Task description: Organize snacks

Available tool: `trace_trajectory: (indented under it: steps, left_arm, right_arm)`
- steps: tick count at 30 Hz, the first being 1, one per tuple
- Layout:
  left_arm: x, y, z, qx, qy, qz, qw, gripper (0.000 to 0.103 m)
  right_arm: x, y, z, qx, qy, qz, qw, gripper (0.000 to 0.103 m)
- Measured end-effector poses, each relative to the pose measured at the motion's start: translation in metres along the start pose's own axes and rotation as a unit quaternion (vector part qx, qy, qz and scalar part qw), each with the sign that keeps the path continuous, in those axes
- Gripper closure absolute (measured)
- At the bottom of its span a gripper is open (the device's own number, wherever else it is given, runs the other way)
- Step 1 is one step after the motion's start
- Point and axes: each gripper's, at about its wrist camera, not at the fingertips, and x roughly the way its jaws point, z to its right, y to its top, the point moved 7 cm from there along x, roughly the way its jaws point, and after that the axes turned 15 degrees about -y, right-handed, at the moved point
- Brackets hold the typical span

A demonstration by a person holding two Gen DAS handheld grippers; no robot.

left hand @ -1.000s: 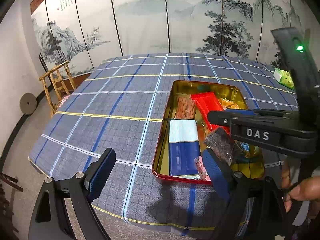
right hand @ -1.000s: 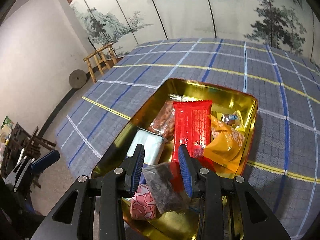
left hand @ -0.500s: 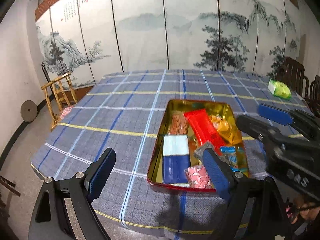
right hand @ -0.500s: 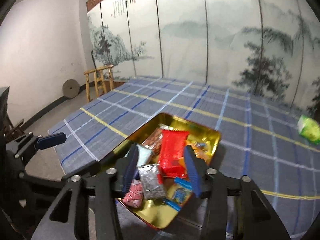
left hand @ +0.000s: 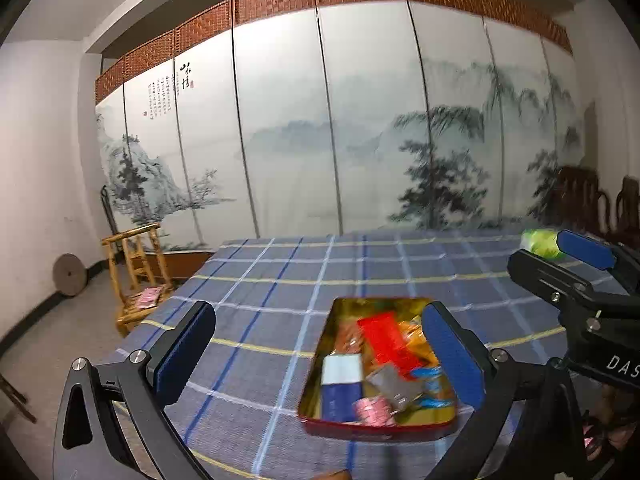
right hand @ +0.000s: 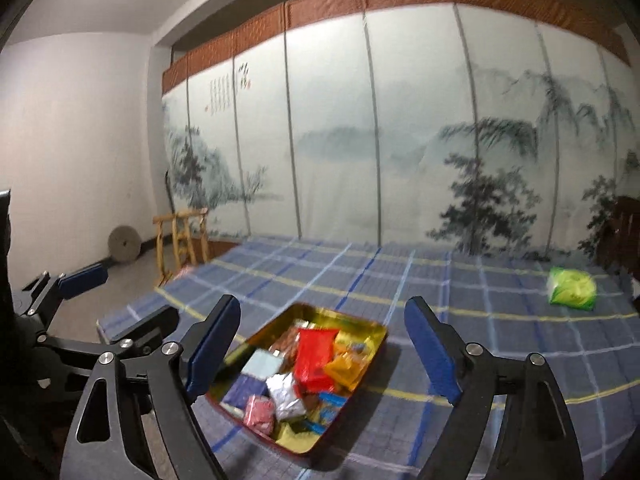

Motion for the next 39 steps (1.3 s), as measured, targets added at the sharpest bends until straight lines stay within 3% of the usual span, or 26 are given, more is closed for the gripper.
trace_trajectory:
  steps: [7,12,24,39]
  left_arm:
    - [-0.017,0.023,0.002,-0.055,-0.043,0.017,0.9974,0.0]
    - [-0.019,0.026,-0.001,-0.063,-0.025,0.014,0.9976,0.0]
    - [-0.024,0.018,-0.004,-0.048,0.027,0.028,0.9981,0.0]
    - [-0.018,0.009,-0.011,-0.061,0.028,0.007,0.9977,0.0]
  right_arm:
    - [-0.03,0.016,0.017,-0.009,-0.043,0.051,0.998,0.005]
    - [-0.025,0.007,0.017,-0.006,-0.047,0.034,0.998,0.005]
    - [-0.031,0.005,0.01,-0.009,-0.047,0.043,0.998,0.003]
    - [-0.033,0.001,0.003,-0.021,-0.044,0.038,0.998,0.001]
